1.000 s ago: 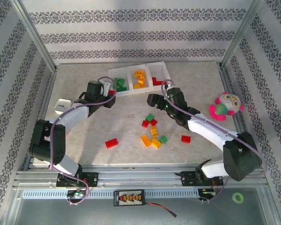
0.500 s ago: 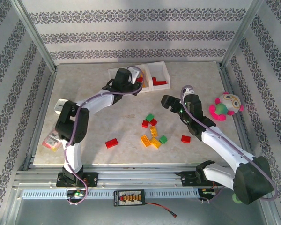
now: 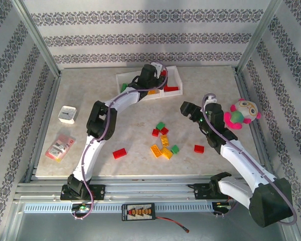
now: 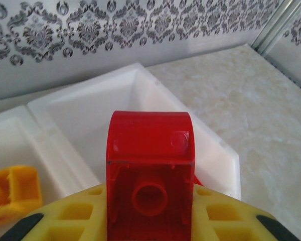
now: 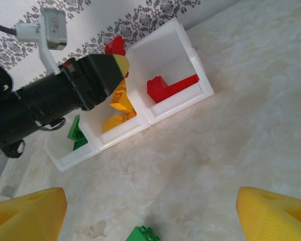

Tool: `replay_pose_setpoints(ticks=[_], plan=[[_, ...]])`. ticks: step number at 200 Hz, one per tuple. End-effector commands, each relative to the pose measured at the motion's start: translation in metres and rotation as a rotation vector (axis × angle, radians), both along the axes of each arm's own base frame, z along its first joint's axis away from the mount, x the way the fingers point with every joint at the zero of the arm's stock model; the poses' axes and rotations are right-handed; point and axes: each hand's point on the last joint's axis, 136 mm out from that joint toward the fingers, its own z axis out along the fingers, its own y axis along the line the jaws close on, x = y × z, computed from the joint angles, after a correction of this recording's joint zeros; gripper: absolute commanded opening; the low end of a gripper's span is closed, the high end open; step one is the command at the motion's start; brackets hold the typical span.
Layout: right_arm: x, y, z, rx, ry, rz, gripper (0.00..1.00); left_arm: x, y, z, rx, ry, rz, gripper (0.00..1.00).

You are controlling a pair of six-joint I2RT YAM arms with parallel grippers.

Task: Sort the legos into containers by color
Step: Place the lego in the container, then pick up the lego from the bottom-right of the table.

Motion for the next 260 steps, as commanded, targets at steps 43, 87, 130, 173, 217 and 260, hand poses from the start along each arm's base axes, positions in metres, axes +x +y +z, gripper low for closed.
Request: replay_pose_setpoints(ticks=[43,87,130,173,217,260], plan=[[-0.008,-0.01,-0.008,-0.007,0.01,-0.011,0.88,0.027,-0.015,-0.013,-0.021,0.016,0.031,0.31],[-0.007,-0.01,-0.007,-0.004,0.011,-0.004,0.88,0.026,-0.015,-0.007,-0.007,0.007,0.008,0.56],[-0.006,-0.006,-0.011,0.007,0.025,0.01,0.88,0.014,-0.014,0.034,0.004,-0.039,-0.038,0.78],[-0.003,-0.003,-0.025,-0.006,0.07,0.027,0.88,-0.012,-0.002,0.075,-0.024,-0.106,-0.047,0.96],[-0.015,-0.022,-0.059,-0.142,0.236,-0.035,0.88,-0.069,0.025,0.09,-0.026,-0.16,-0.076,0.99],[-0.059,-0.05,-0.088,-0.351,0.374,-0.094,0.9,-0.164,0.046,0.066,-0.028,-0.148,-0.208,0.99]])
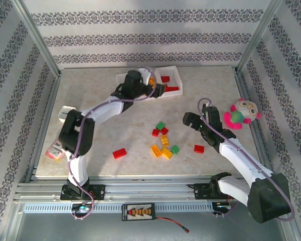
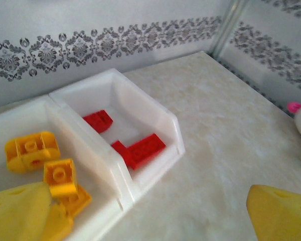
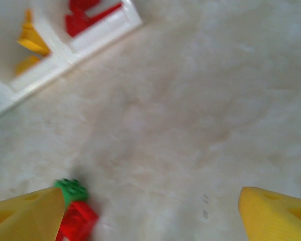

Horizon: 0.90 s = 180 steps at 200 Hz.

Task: Sort the legos into containers by color
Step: Pick up the lego from the bottom-right of the table.

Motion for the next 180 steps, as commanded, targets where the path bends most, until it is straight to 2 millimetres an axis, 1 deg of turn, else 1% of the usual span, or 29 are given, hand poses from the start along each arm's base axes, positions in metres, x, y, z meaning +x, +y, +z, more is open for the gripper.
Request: replay_pose_setpoints(ticks=[1,22,35,52,66,84,104,119,137,153,165,180], plan=[[-0.03,-0.024,-0.013,-0.169,0.087,-0.038,0.9,-0.042,-0.003,0.002,-0.024,-0.073,-0.106,0.99],[-0.055,-0.033,-0.026,-0.242,0.145,-0.06,0.9,-0.086,-0.001,-0.019,0.015,-0.026,-0.177,0.99],[-0.069,-0.035,-0.035,-0.264,0.185,-0.067,0.9,-0.116,-0.006,-0.029,0.04,-0.031,-0.249,0.99],[-0.086,-0.035,-0.049,-0.269,0.256,-0.065,0.91,-0.149,-0.014,-0.036,0.059,-0.057,-0.326,0.99],[-0.097,-0.033,-0.061,-0.253,0.319,-0.064,0.92,-0.171,-0.021,-0.039,0.053,-0.05,-0.388,0.99],[-0.106,-0.031,-0.075,-0.245,0.37,-0.054,0.92,-0.191,-0.031,-0.042,0.037,-0.021,-0.457,1.0],[-0.108,-0.031,-0.085,-0.267,0.41,-0.035,0.93,-0.204,-0.039,-0.044,0.037,-0.015,-0.503,1.0],[-0.106,-0.03,-0.089,-0.283,0.429,-0.027,0.94,-0.204,-0.041,-0.046,0.039,-0.022,-0.509,0.99],[-0.101,-0.024,-0.092,-0.279,0.442,-0.006,0.91,-0.202,-0.042,-0.049,0.05,-0.024,-0.508,0.99],[-0.097,-0.019,-0.097,-0.259,0.452,0.002,0.87,-0.202,-0.043,-0.057,0.064,-0.009,-0.513,1.0],[-0.097,-0.018,-0.101,-0.248,0.469,0.002,0.82,-0.203,-0.044,-0.059,0.062,0.004,-0.519,1.0],[-0.096,-0.018,-0.102,-0.252,0.486,0.002,0.75,-0.206,-0.044,-0.061,0.055,0.016,-0.523,1.0]])
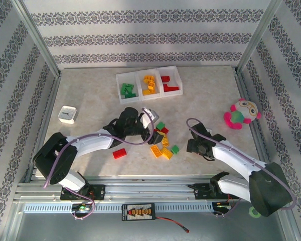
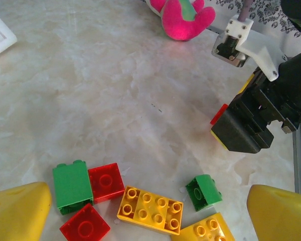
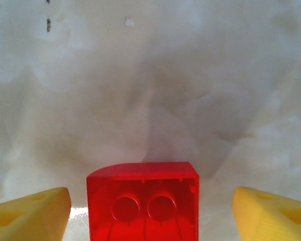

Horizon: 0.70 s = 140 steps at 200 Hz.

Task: Sort the legos into containers by color
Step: Pick up the lego from the bottom-right of the table.

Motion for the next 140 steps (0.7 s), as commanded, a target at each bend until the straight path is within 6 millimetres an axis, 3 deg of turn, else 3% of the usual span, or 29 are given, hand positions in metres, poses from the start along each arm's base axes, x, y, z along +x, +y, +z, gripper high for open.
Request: replay_pose_setpoints(ticks=[1,55,106,140], plan=[[0.009,0.008,0.003,0.03,-0.003,0.001,0.75,-0.008,-0.008,0.001,-0.021,-0.018,-0.048,1.0],[0.009,0.008,-0.001,0.038,0.03,-0.005,0.53,-0.011,-0.004,0.001,-0.003,-0.033,-0.056,1.0],[0.01,0.009,-0.002,0.04,0.049,0.004,0.46,-0.016,-0.004,0.0,-0.017,-0.061,-0.081,0.99],[0.018,0.017,0.01,0.06,0.012,0.025,0.46,-0.021,0.001,-0.007,-0.014,-0.042,-0.075,0.99]])
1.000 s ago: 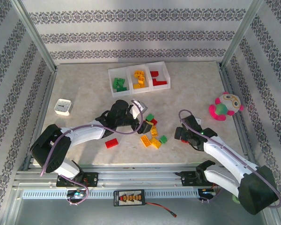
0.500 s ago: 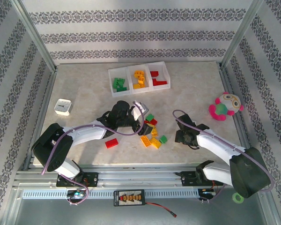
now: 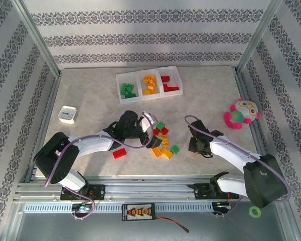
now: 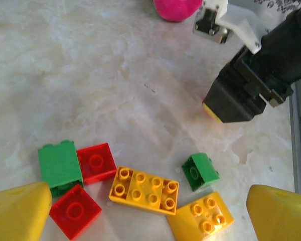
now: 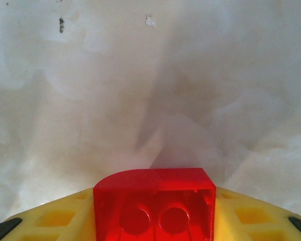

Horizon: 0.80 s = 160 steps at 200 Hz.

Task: Sort the legos into containers by color
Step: Pick up the lego from the bottom-right of the table, then place the lego in the container.

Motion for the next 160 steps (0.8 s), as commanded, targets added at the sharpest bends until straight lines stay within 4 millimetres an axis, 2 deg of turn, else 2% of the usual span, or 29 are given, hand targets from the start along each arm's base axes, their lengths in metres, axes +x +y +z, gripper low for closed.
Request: replay_pose_setpoints(ticks=[1,28,66,116,160], plan=[[0.012,0.009,0.015,0.027,-0.035,0.026,0.46,-0.007,-0.004,0.015,-0.042,-0.055,-0.037,0.99],[0.028,0.019,0.032,0.05,-0.101,0.051,0.47,-0.009,0.006,0.007,-0.038,-0.047,0.005,0.99],[0.071,0.04,0.062,0.054,-0.202,0.123,0.49,-0.012,0.021,0.003,-0.056,-0.059,0.077,0.99],[0.163,0.076,0.113,0.059,-0.371,0.201,0.49,-0.02,0.043,0.0,-0.029,-0.066,0.143,0.99],[0.257,0.113,0.135,0.119,-0.448,0.241,0.49,-0.024,0.06,0.003,-0.01,-0.086,0.203,0.99]])
